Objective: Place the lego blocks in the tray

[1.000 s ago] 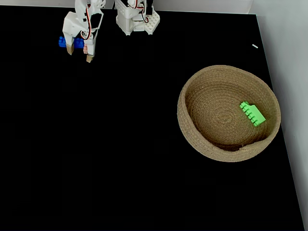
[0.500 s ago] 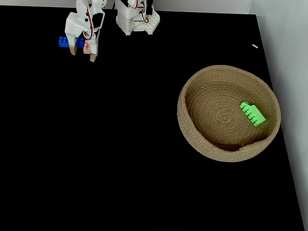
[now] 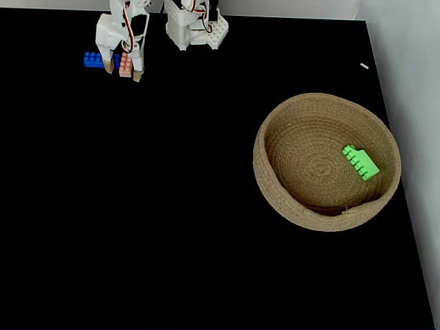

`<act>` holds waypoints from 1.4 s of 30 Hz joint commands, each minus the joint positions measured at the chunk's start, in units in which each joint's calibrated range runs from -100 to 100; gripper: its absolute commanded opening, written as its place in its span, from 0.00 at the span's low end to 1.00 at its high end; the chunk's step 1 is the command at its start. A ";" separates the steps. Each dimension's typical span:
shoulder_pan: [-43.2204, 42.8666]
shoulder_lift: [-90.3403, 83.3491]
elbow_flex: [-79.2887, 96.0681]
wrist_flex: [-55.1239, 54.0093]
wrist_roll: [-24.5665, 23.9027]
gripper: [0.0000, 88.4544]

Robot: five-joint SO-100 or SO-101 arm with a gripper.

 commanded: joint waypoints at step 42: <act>-24.52 -0.26 -22.72 3.65 -18.56 0.00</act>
